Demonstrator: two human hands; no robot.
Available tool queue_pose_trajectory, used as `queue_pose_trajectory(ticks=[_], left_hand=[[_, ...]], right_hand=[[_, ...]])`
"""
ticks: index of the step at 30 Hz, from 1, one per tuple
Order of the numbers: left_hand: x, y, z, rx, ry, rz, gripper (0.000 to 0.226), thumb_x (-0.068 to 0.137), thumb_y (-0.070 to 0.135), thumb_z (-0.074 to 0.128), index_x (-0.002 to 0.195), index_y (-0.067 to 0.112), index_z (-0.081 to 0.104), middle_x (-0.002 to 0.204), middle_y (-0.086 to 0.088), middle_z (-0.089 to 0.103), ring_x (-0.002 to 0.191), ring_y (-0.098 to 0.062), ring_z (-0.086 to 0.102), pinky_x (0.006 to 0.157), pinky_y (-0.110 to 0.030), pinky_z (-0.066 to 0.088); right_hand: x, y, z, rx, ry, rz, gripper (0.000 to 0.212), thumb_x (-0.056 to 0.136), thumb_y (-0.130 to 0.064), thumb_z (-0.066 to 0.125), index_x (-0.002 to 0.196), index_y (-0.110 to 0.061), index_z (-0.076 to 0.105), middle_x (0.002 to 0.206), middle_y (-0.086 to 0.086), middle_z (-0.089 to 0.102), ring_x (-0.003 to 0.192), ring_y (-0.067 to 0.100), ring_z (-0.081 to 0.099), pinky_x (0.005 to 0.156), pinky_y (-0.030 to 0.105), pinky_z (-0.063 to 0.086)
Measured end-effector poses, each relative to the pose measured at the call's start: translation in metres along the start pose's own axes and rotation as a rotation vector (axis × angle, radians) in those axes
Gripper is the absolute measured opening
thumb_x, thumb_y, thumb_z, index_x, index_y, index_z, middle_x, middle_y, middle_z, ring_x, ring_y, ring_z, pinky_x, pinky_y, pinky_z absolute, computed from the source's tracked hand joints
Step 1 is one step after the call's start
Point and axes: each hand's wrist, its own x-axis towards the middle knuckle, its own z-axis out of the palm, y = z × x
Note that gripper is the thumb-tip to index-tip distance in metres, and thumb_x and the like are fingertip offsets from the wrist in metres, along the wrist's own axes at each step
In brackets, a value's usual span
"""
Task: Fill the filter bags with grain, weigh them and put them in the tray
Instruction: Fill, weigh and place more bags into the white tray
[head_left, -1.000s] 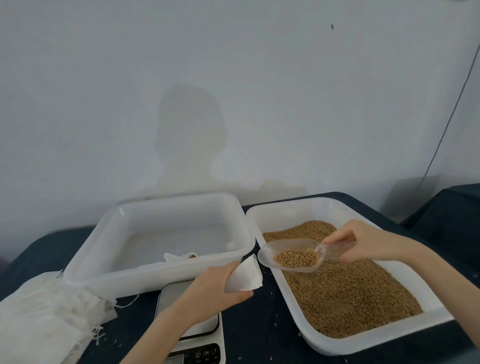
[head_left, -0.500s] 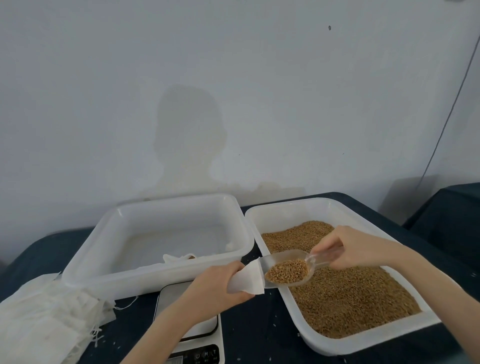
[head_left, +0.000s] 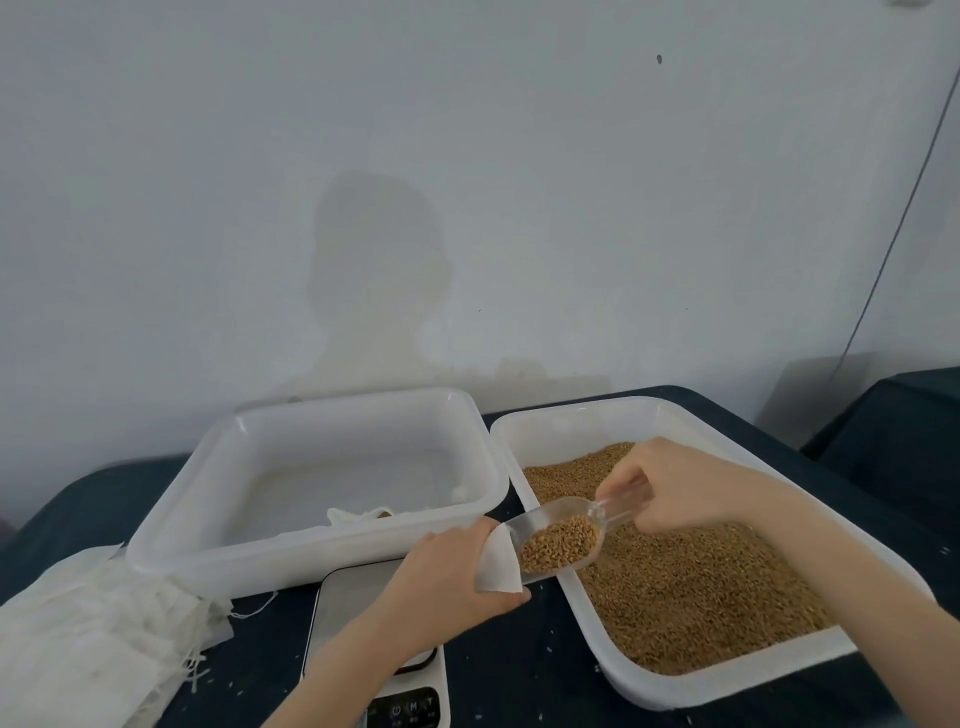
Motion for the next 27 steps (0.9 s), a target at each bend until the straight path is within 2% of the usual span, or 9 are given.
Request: queue_pose_trajectory(ticks=[2, 4, 8, 11, 14, 17, 20, 22, 27], left_hand=[[0.002, 0.0, 0.005, 0.064, 0.023, -0.011, 0.065, 0.067, 0.076, 0.053, 0.119, 0.041, 0.039, 0.107, 0.018, 0.054, 0.095, -0.004, 0.05, 0.079, -0.024, 0.041], [0.004, -0.001, 0.009, 0.067, 0.061, -0.028, 0.059, 0.067, 0.076, 0.051, 0.111, 0.04, 0.039, 0.101, 0.018, 0.052, 0.091, -0.004, 0.051, 0.076, -0.023, 0.04], [0.007, 0.0, 0.013, -0.009, 0.149, -0.05, 0.052, 0.063, 0.079, 0.046, 0.097, 0.042, 0.036, 0.083, 0.022, 0.049, 0.08, 0.002, 0.052, 0.068, -0.018, 0.043], [0.007, 0.001, 0.017, -0.106, 0.222, -0.064, 0.045, 0.063, 0.081, 0.048, 0.089, 0.046, 0.036, 0.083, 0.021, 0.053, 0.078, 0.002, 0.053, 0.065, -0.017, 0.044], [0.009, 0.003, 0.019, -0.173, 0.296, -0.088, 0.044, 0.063, 0.08, 0.05, 0.086, 0.045, 0.038, 0.083, 0.019, 0.055, 0.078, 0.0, 0.055, 0.067, -0.022, 0.049], [0.01, 0.009, 0.019, -0.216, 0.328, -0.121, 0.044, 0.062, 0.078, 0.049, 0.086, 0.043, 0.041, 0.081, 0.018, 0.057, 0.076, 0.001, 0.057, 0.068, -0.025, 0.052], [0.012, 0.013, 0.02, -0.238, 0.329, -0.153, 0.053, 0.061, 0.08, 0.045, 0.095, 0.04, 0.038, 0.085, 0.02, 0.055, 0.08, 0.0, 0.056, 0.07, -0.022, 0.049], [0.014, 0.016, 0.02, -0.228, 0.325, -0.171, 0.058, 0.06, 0.08, 0.042, 0.1, 0.04, 0.035, 0.086, 0.02, 0.052, 0.083, -0.002, 0.055, 0.07, -0.022, 0.046], [0.013, 0.014, 0.018, -0.254, 0.321, -0.187, 0.055, 0.06, 0.081, 0.044, 0.096, 0.039, 0.037, 0.084, 0.02, 0.051, 0.08, 0.001, 0.053, 0.064, -0.02, 0.045]], right_hand=[[0.002, -0.013, -0.002, -0.169, 0.043, 0.009, 0.049, 0.073, -0.004, 0.064, 0.103, -0.042, 0.068, 0.096, -0.02, 0.068, 0.081, -0.002, 0.066, 0.067, 0.021, 0.059], [0.003, -0.028, -0.006, -0.323, 0.115, -0.012, 0.047, 0.074, -0.006, 0.061, 0.108, -0.038, 0.068, 0.096, -0.018, 0.069, 0.088, -0.001, 0.064, 0.075, 0.022, 0.057], [0.003, -0.055, -0.02, -0.595, 0.273, -0.09, 0.038, 0.076, -0.013, 0.056, 0.102, -0.036, 0.07, 0.087, -0.015, 0.069, 0.089, 0.01, 0.06, 0.083, 0.026, 0.049], [0.006, -0.07, -0.029, -0.735, 0.332, -0.113, 0.037, 0.076, -0.014, 0.055, 0.104, -0.032, 0.071, 0.09, -0.01, 0.07, 0.1, 0.017, 0.057, 0.101, 0.028, 0.033], [0.007, -0.083, -0.036, -0.807, 0.321, -0.132, 0.039, 0.074, -0.012, 0.05, 0.104, -0.027, 0.071, 0.089, -0.008, 0.067, 0.107, 0.015, 0.054, 0.118, 0.036, 0.008], [0.01, -0.096, -0.039, -0.891, 0.335, -0.149, 0.041, 0.078, -0.011, 0.048, 0.107, -0.031, 0.069, 0.08, -0.007, 0.059, 0.11, 0.017, 0.052, 0.119, 0.042, -0.004], [0.012, -0.108, -0.037, -1.027, 0.371, -0.159, 0.041, 0.082, -0.011, 0.05, 0.113, -0.033, 0.067, 0.095, -0.003, 0.066, 0.115, 0.016, 0.05, 0.116, 0.045, -0.012], [0.012, -0.114, -0.035, -1.093, 0.399, -0.167, 0.041, 0.079, -0.008, 0.051, 0.11, -0.029, 0.068, 0.094, -0.002, 0.065, 0.114, 0.017, 0.05, 0.115, 0.046, -0.015], [0.01, -0.116, -0.035, -1.113, 0.432, -0.154, 0.044, 0.076, -0.003, 0.049, 0.108, -0.025, 0.069, 0.093, -0.004, 0.066, 0.111, 0.018, 0.052, 0.115, 0.047, -0.015]])
